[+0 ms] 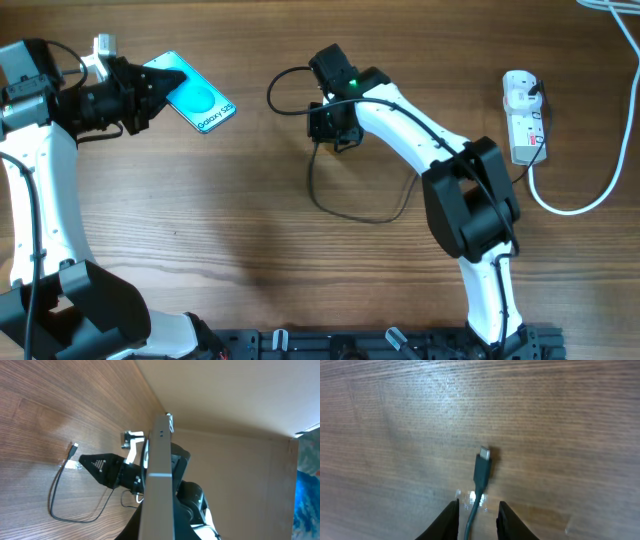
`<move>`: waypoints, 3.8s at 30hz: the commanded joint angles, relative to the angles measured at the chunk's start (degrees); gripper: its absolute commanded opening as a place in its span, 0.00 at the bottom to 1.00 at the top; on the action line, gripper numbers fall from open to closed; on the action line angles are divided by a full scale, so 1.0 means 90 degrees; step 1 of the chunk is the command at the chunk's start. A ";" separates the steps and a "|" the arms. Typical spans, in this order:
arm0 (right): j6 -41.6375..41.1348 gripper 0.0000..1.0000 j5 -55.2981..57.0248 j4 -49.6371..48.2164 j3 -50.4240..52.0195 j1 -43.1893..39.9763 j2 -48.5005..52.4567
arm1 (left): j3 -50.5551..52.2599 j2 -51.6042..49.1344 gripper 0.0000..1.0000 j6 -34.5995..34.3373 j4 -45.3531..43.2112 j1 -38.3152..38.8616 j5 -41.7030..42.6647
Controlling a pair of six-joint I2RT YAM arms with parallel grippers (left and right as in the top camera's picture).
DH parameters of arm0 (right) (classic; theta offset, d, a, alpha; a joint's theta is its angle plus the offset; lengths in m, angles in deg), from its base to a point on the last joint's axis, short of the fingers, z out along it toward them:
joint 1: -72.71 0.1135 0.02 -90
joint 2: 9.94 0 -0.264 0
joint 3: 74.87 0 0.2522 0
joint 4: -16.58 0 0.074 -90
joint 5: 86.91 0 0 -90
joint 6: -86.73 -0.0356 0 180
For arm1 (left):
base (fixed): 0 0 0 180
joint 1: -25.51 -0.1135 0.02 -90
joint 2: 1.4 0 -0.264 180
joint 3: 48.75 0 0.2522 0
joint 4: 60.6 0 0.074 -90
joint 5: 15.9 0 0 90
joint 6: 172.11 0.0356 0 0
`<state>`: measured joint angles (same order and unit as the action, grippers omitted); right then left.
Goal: Plug charger to phone and switch on socket
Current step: 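Lower the right gripper onto the cable's USB-C end and grasp it, then lift the cable end and bring it to the phone's bottom port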
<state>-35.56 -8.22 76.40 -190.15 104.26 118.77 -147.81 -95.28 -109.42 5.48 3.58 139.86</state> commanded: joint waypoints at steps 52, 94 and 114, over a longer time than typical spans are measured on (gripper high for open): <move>0.0182 0.04 0.2625 0.1467 -0.0665 0.0364 0.0818 | -0.0019 0.0100 0.04 -0.0019 0.0085 -0.0017 0.0063; 0.2565 0.05 -0.2647 0.0529 0.0459 -0.0165 -0.2778 | -0.0019 0.0100 0.04 0.0350 0.0413 0.0010 0.0073; 0.3388 0.05 -0.7099 -0.0182 0.3995 -0.1348 -0.4811 | -0.0019 0.0100 0.04 0.1515 0.0311 0.1508 0.1248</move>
<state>-0.59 -70.10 77.04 -156.88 92.26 79.29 -147.81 -95.26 -97.35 8.63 17.17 146.09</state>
